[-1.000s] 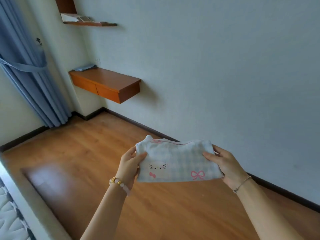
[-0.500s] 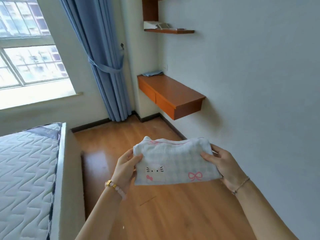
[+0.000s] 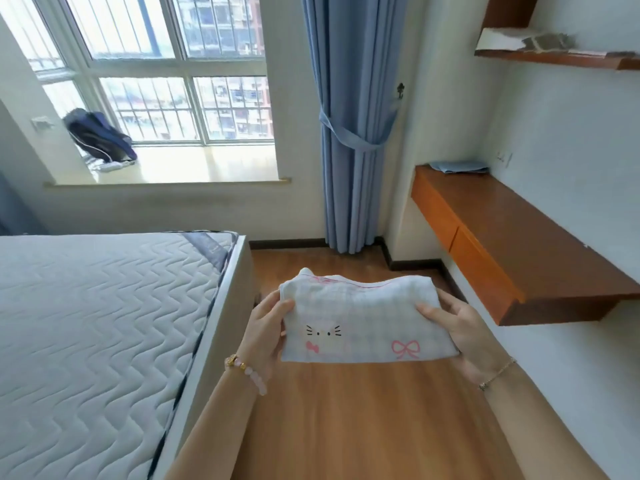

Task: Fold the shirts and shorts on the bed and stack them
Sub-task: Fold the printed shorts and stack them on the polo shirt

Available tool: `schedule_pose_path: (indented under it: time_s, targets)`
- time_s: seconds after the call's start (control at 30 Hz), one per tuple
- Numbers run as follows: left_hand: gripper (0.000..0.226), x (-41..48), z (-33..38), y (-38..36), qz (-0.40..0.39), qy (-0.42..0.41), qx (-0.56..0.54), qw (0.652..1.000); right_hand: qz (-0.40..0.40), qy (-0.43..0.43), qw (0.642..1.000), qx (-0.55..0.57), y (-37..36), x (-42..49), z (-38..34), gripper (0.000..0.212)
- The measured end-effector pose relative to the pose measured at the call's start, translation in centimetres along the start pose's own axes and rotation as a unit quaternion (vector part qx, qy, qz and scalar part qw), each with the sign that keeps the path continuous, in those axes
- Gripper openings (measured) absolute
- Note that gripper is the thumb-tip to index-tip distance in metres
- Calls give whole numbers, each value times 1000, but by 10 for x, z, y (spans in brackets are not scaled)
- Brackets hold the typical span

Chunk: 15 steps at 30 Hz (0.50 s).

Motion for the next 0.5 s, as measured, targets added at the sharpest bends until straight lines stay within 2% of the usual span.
schedule_pose_path:
  time_s: [0.07, 0.23, 0.5]
  targets:
    - [22, 44, 17, 6, 6, -8, -1, 1000, -23, 2, 1000, 15, -17, 55, -15, 44]
    - [19, 144, 53, 17, 24, -13, -16, 1000, -64, 2, 998, 21, -48, 182, -35, 26]
    - [25, 320, 85, 33, 82, -38, -18, 996, -149, 7, 989, 10, -92, 399, -50, 31]
Point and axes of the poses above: each hand's wrist, its own x-axis towards the middle knuckle, its own y-axis out of the back of the hand, z = x × y, the point moved 2 cm from there along x, towards the middle knuckle, and after that the axes turned 8 degrees about -x, right-handed, at the moved point
